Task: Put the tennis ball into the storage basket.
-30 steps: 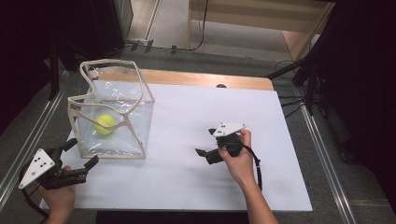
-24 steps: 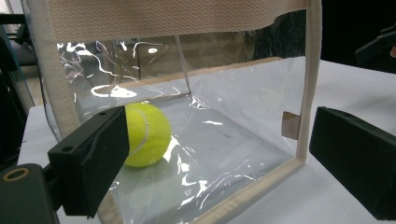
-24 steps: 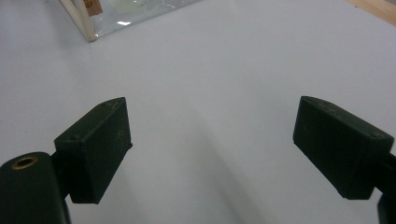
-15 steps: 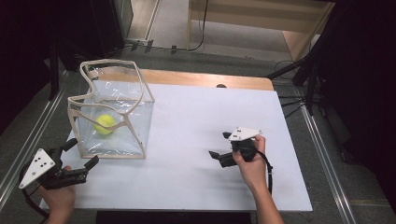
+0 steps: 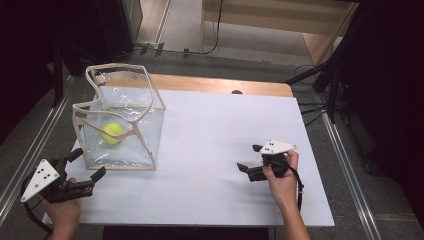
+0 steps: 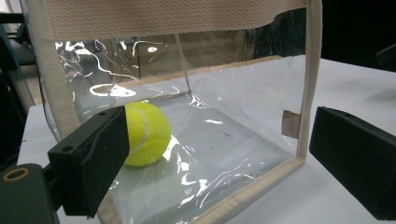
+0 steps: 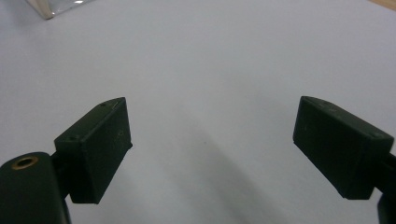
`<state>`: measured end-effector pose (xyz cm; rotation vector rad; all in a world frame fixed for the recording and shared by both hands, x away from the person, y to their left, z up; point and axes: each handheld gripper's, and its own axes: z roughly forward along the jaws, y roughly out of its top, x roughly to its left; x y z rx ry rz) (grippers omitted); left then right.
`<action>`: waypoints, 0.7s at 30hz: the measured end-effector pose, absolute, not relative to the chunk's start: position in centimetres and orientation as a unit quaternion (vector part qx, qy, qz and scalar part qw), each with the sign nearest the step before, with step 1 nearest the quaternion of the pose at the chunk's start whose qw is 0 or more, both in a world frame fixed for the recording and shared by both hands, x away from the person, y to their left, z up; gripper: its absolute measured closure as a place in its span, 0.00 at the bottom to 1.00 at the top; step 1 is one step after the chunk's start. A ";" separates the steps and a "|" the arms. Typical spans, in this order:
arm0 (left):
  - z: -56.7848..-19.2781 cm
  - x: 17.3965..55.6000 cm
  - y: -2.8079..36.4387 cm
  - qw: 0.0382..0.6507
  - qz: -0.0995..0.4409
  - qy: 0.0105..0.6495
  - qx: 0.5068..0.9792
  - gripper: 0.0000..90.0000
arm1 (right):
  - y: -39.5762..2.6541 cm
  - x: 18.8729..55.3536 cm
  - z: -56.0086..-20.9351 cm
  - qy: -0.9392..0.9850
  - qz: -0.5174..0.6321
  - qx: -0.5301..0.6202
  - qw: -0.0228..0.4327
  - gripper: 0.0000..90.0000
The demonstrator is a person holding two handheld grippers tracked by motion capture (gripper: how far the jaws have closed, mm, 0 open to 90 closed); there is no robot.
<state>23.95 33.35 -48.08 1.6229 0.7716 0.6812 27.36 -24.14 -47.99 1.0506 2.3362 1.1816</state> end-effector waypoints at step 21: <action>-48.1 23.9 33.3 0.573 0.290 0.330 0.692 0.06 | -28.7 26.0 -48.7 0.785 0.423 0.415 0.179 0.11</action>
